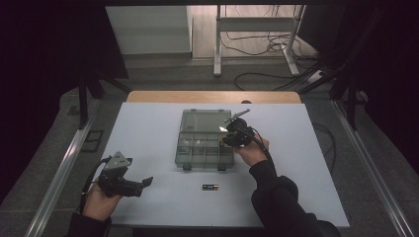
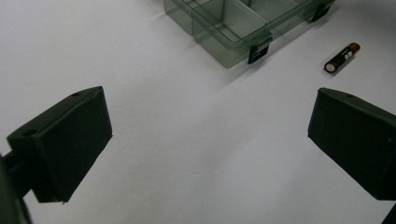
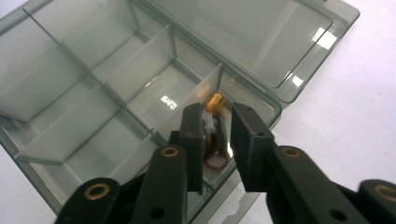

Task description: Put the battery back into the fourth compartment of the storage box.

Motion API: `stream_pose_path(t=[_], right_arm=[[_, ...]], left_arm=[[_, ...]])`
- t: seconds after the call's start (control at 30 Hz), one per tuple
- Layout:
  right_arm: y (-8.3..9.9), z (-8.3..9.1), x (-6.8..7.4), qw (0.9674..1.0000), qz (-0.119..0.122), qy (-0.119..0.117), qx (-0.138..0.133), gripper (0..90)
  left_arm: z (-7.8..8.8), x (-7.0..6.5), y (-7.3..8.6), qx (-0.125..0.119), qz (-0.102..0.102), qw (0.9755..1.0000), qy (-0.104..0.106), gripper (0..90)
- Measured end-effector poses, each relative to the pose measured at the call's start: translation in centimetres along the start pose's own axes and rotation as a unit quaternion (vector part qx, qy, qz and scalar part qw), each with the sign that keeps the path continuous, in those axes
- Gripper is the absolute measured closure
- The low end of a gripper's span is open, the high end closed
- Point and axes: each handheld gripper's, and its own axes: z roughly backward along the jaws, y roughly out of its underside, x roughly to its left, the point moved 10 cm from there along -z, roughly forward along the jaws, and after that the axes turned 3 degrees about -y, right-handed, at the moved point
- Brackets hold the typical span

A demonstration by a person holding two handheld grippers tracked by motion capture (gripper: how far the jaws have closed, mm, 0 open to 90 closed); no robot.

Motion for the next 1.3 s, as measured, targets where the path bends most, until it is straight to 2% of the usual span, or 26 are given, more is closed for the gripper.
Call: stream_pose_path(t=[0.17,0.27,0.33,0.43,0.67,0.83,1.07,1.2,1.3], right_arm=[[-0.1,0.5,0.1,0.9999,0.002,-0.007,-0.007,61.7],[0.1,0.7,0.3,0.9999,0.014,-0.006,-0.006,57.0],[0.1,1.0,0.6,0.9996,0.022,-0.014,-0.006,53.6],[0.2,1.4,1.1,0.9993,0.034,-0.014,-0.008,46.9],[0.4,2.4,2.4,0.9982,0.049,-0.031,-0.014,34.2],[0.4,3.0,3.3,0.9968,0.071,-0.03,-0.02,24.4],[0.5,3.6,4.4,0.9956,0.075,-0.048,-0.027,14.3],[0.7,3.8,5.0,0.9949,0.074,-0.063,-0.024,8.5],[1.0,3.8,5.4,0.9946,0.078,-0.066,-0.021,3.9]], left_arm=[[0.0,0.0,0.0,0.0,0.0,1.0,0.0,0.1],[0.0,0.0,0.0,0.001,-0.001,1.0,0.0,0.2],[0.0,0.0,0.0,0.001,-0.001,1.0,0.0,0.2],[0.0,0.0,0.0,0.001,-0.001,1.0,0.0,0.2],[0.0,-0.1,0.1,0.002,-0.002,1.0,0.001,0.2],[0.0,-0.1,0.1,0.003,-0.003,1.0,0.001,0.2],[0.0,-0.1,0.1,0.003,-0.003,1.0,0.001,0.2],[0.0,-0.1,0.0,0.002,-0.003,1.0,0.002,0.2],[0.0,-0.1,0.0,0.001,-0.003,1.0,0.002,0.1]])
